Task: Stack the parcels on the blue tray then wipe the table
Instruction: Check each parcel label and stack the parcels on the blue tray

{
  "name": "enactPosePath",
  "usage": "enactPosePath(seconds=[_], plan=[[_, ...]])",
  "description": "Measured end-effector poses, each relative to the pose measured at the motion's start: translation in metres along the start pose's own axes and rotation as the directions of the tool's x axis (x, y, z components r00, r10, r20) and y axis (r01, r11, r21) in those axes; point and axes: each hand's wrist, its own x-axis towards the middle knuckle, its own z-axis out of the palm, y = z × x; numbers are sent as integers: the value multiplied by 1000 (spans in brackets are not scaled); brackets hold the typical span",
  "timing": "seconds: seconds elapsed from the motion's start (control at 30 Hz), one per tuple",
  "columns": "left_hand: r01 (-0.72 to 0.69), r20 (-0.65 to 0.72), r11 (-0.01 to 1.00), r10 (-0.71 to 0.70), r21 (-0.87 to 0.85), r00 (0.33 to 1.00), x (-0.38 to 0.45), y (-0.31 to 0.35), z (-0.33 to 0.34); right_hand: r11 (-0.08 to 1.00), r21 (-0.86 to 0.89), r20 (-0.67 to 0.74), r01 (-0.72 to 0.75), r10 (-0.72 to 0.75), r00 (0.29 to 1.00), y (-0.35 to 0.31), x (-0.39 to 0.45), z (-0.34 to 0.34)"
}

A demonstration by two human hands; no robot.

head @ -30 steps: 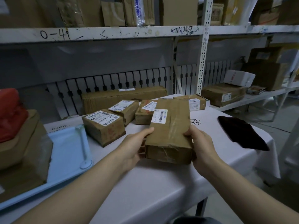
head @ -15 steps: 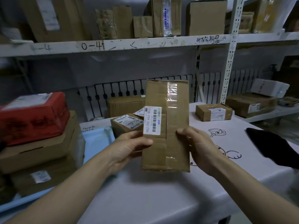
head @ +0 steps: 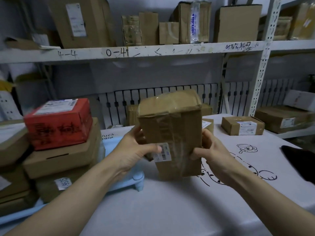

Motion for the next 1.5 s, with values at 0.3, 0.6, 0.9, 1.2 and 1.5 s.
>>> enactPosePath(seconds=[0.3, 0.6, 0.9, 1.2, 1.5], plan=[[-64, 6, 998, 64, 6, 998, -2, -6, 5, 984, -176, -39, 28, -36, 999, 5, -4, -2], [-76, 26, 997, 75, 29, 997, -4, -1, 5, 974, -222, -12, 42, -46, 999, 11, -1, -2], [53, -71, 985, -66, -165, 995, 5, -16, 2, 988, -152, -28, 27, -31, 999, 1, -7, 1], [199, -127, 947, -237, -254, 963, 3, -25, 18, 995, -73, -126, -65, 56, 990, -14, -16, 20], [301, -90, 890, -350, -343, 932, 2, -23, 21, 999, -2, -27, -36, 36, 999, -28, -14, 27]])
